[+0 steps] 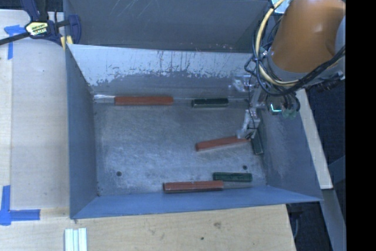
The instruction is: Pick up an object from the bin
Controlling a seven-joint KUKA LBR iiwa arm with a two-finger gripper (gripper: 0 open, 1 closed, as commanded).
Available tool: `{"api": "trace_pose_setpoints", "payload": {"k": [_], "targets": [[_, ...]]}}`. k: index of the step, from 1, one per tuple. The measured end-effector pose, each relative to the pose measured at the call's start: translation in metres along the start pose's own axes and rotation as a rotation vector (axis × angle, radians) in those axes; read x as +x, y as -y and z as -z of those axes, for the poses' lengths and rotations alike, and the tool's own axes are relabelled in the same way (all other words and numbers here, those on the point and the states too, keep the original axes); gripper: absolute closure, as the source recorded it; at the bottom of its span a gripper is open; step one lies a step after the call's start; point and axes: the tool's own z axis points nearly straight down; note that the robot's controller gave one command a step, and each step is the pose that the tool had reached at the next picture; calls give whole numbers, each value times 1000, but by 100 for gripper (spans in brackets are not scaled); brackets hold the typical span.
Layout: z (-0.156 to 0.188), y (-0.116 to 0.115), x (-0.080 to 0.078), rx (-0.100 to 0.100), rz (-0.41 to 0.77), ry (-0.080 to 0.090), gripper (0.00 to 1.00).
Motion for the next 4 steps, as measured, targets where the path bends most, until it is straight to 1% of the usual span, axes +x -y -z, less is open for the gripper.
{"api": "trace_pose_setpoints", "payload": {"k": [1, 2, 3, 4], "targets": [[-151, -58, -42, 0, 320, 2, 0], [-132, -24, 53, 1, 204, 2, 0], [-120, 54, 2, 3, 188, 14, 0], [-153, 12, -23, -1, 68, 10, 0]]}}
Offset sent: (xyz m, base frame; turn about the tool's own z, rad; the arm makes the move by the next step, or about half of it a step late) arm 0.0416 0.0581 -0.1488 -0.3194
